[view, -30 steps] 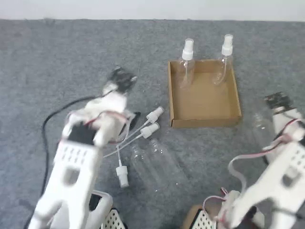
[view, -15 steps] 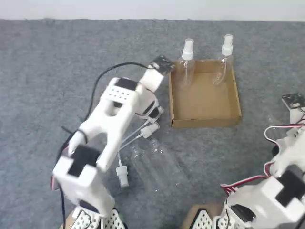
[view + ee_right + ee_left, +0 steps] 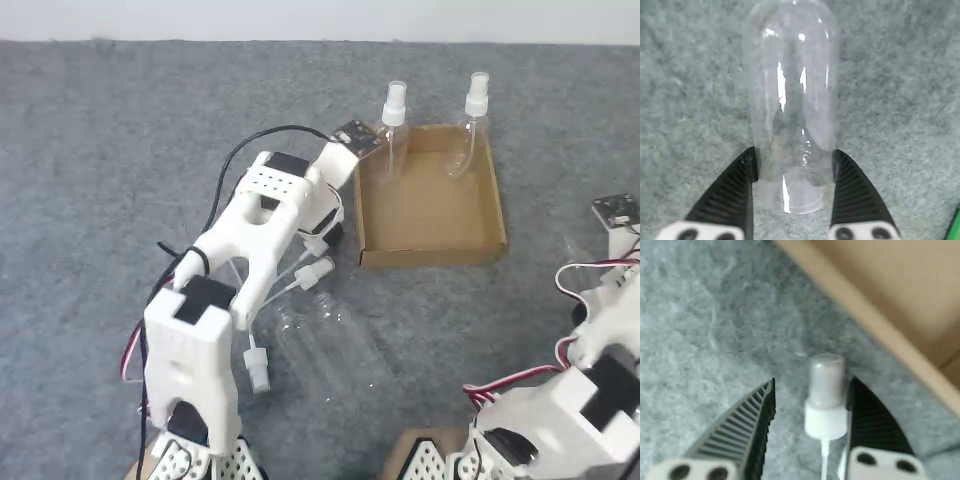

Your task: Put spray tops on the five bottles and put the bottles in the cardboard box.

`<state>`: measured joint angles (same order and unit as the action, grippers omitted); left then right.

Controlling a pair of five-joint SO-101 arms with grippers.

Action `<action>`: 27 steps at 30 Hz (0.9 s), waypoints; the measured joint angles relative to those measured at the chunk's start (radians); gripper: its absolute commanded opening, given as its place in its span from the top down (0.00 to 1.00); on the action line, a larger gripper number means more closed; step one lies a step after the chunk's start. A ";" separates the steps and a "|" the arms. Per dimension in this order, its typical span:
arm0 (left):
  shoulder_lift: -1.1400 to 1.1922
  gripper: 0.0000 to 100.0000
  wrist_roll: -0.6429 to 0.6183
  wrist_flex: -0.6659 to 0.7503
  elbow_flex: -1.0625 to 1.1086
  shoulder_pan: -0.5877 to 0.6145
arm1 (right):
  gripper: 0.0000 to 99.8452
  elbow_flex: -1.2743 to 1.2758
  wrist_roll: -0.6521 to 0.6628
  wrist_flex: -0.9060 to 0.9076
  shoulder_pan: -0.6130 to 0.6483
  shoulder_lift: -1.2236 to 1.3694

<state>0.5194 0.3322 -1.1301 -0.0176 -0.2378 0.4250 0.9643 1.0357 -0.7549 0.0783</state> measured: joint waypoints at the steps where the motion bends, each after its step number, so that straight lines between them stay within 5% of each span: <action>1: 0.014 0.88 0.000 0.000 -0.009 0.003 | 0.88 0.000 0.000 0.000 0.002 0.000; 5: 0.046 0.99 0.000 0.000 -0.046 0.006 | 0.83 0.000 0.000 0.000 0.002 0.000; 13: 0.014 0.99 -0.002 -0.035 -0.069 0.008 | 0.82 0.000 0.000 0.000 -0.005 0.000; 21: -0.325 0.99 -0.124 -0.180 -0.069 0.008 | 0.69 0.000 -0.003 0.038 -0.008 0.000; 27: -0.635 0.99 -0.213 -0.196 0.041 0.008 | 0.69 -0.049 -0.043 0.124 0.012 0.000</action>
<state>-0.1158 0.1189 -1.3265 0.0238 -0.2302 0.3759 0.9214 1.1600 -0.7426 0.0783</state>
